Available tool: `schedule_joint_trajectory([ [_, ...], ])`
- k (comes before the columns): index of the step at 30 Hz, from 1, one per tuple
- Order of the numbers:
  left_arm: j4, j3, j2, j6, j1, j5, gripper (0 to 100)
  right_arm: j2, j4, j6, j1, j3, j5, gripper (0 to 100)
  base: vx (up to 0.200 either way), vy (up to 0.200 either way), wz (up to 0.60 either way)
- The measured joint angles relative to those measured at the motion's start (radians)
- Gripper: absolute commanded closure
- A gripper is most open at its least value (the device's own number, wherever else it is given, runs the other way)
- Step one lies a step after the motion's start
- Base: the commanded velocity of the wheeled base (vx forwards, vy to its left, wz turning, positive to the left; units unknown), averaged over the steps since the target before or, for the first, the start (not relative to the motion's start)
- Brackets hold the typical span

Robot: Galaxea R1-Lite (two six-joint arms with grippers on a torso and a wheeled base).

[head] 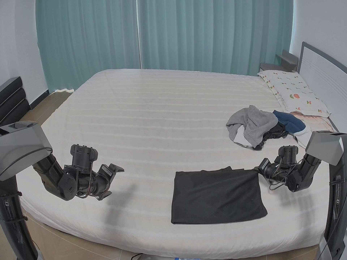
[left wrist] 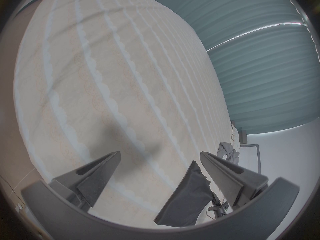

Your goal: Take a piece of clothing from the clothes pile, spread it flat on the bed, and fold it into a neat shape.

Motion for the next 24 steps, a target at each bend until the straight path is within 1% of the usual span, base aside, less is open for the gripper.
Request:
schedule_joint_trajectory([
  [2, 0.000, 0.000, 0.000, 0.000, -0.001, 0.000, 0, 0.000, 0.000, 0.000, 0.000, 0.000, 0.002, 100, -0.200, 0.000, 0.00],
  [10, 0.000, 0.000, 0.000, 0.000, -0.001, 0.000, 0, -0.001, -0.007, 0.002, 0.001, 0.003, 0.004, 100, 0.000, 0.000, 0.00],
  [14, -0.002, -0.001, 0.000, 0.000, -0.001, 0.000, 0, 0.003, -0.065, 0.003, 0.006, -0.001, 0.004, 100, 0.000, 0.000, 0.00],
  [18, -0.003, -0.003, 0.000, 0.000, -0.003, 0.000, 0, 0.021, -0.160, 0.002, 0.010, -0.002, 0.001, 100, 0.000, 0.000, 0.00],
  [20, -0.003, -0.008, 0.000, 0.000, -0.012, 0.000, 0, 0.031, -0.187, 0.001, 0.012, 0.001, 0.000, 100, 0.000, 0.000, 0.00],
  [24, -0.003, -0.036, 0.005, 0.002, -0.060, -0.001, 0, 0.046, -0.194, 0.001, 0.014, 0.004, -0.001, 100, 0.000, 0.000, 0.00],
])
